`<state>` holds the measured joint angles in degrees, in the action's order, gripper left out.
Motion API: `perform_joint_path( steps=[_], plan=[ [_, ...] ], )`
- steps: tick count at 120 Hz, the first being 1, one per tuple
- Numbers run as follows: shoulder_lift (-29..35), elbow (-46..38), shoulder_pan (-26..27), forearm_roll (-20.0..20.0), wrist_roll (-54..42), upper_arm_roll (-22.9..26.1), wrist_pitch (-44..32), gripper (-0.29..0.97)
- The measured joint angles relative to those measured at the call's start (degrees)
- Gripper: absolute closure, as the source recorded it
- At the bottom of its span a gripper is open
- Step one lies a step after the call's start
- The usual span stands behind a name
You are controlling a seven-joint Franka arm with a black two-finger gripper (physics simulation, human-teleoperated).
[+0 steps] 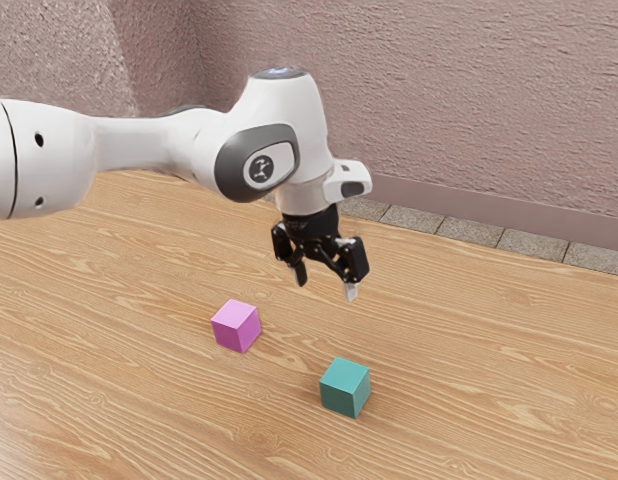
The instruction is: Pick up the blue block with one arm, and put the blue block on the pink block with one arm
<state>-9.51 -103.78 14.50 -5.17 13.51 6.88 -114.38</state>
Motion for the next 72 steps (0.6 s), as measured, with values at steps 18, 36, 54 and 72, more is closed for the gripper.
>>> perform_joint_path(
  steps=[18,36,54,72],
  plan=[
    [-0.04,-2.75,0.26,-0.17,2.06,0.05,-0.63,0.01],
    [-0.87,-7.13,0.27,-0.04,3.56,0.05,-3.96,0.0],
    [-2.68,-9.23,0.25,0.01,3.79,0.03,-8.21,0.0],
    [-4.61,-9.52,1.0,-0.26,4.11,0.06,-11.43,0.01]
  ],
)
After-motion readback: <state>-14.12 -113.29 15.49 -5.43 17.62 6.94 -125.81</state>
